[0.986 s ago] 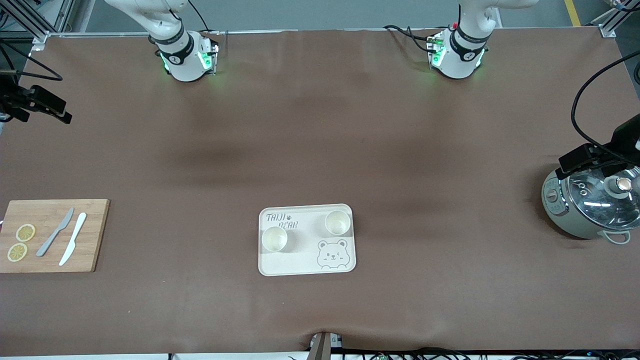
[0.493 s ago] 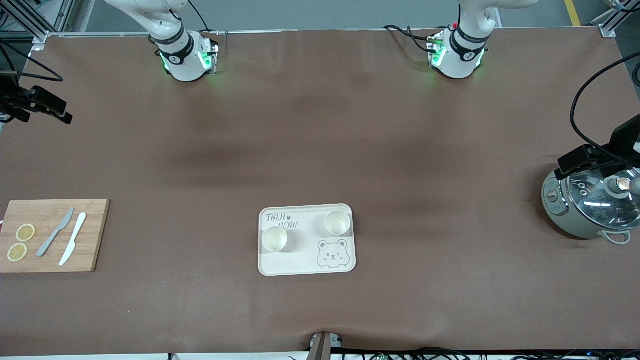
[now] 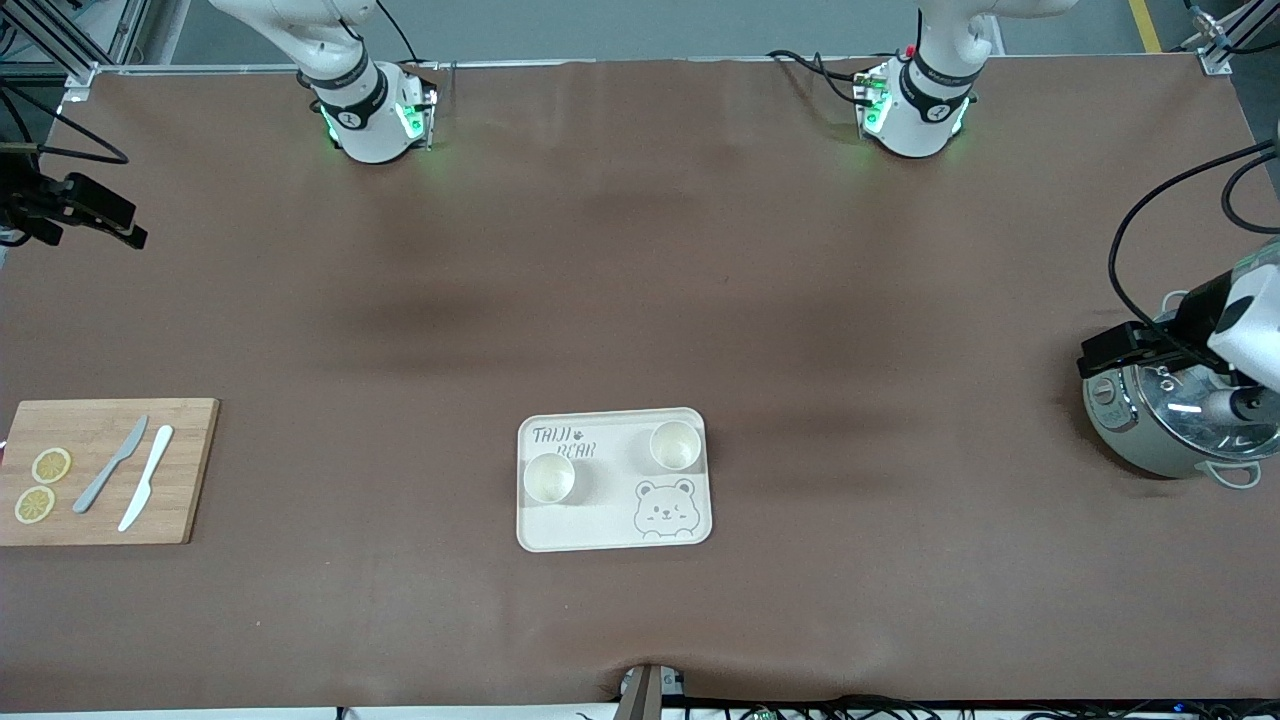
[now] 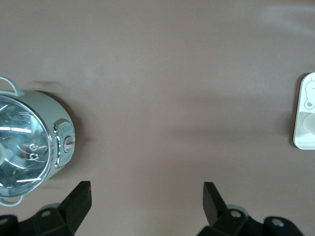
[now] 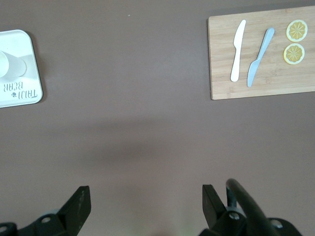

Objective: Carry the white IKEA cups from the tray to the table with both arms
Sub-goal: 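Move the left gripper and the right gripper down toward the two cups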

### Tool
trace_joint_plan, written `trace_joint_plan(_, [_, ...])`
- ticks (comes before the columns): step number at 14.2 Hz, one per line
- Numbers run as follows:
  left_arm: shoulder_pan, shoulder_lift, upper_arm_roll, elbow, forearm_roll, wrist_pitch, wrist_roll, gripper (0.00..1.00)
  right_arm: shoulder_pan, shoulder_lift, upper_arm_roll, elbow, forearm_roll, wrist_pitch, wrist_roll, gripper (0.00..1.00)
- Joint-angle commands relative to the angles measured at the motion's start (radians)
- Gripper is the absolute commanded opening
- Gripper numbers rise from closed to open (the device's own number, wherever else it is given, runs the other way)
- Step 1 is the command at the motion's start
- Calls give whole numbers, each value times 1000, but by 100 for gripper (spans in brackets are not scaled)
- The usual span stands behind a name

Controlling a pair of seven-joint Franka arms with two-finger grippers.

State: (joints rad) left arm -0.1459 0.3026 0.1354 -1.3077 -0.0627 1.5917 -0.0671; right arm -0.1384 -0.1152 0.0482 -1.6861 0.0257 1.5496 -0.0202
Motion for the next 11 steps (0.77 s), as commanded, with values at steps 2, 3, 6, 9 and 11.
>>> trace_joint_plan(2, [-12, 18, -7, 7, 17, -1, -2, 100, -6, 28, 18, 54, 5, -8, -9, 100])
trace_joint_plan(3, [-30, 30, -7, 7, 24, 1, -2, 100, 15, 35, 19, 63, 7, -8, -4, 100])
trace_joint_plan(6, [-72, 65, -7, 8, 23, 4, -39, 100, 86, 60, 18, 78, 5, 9, 34, 100])
trace_joint_plan(9, [-133, 108, -7, 10, 24, 49, -138, 100, 131, 144, 19, 78, 10, 116, 94, 100])
trace_joint_plan(11, [-173, 134, -7, 12, 23, 86, -242, 100, 169, 234, 19, 80, 48, 220, 138, 100])
